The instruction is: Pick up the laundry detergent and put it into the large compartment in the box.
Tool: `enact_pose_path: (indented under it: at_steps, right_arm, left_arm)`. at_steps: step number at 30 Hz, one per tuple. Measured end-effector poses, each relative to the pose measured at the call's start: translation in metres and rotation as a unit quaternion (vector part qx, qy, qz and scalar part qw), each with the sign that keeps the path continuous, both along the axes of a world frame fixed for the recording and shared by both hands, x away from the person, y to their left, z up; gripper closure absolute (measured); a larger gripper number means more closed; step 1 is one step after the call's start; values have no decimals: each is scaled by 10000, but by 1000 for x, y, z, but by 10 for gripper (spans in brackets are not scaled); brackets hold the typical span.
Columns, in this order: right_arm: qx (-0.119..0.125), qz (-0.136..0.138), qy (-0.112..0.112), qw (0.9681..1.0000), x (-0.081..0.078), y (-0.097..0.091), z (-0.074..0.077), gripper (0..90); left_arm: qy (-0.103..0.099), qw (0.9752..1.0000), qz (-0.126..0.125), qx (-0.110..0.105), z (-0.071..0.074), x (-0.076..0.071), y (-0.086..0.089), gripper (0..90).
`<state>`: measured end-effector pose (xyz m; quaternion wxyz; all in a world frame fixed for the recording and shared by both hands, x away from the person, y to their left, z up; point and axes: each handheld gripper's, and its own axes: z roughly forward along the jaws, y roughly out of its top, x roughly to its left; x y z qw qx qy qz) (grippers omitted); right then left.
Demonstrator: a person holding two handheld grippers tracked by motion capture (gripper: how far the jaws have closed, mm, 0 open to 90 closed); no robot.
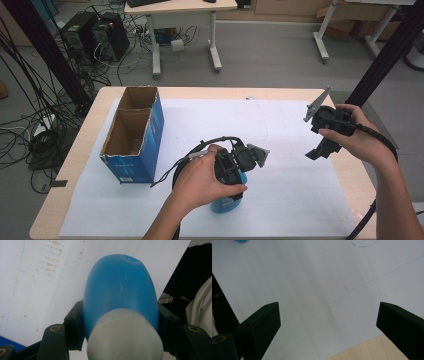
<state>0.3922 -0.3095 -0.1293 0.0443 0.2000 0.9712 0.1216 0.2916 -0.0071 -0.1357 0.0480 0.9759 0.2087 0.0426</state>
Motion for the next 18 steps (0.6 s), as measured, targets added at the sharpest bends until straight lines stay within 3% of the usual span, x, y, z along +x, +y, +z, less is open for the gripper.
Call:
enact_pose_path:
  at_steps: [11, 18]
  right_arm:
    - [-4, 23, -6, 10000, 0, 2, 0, 54]
    - [5, 18, -20, 10000, 0, 1, 1, 54]
  left_arm:
    - [8, 9999, 130, -11, 1, -2, 1, 383]
    - [-15, 9996, 281, -100, 15, -3, 6, 383]
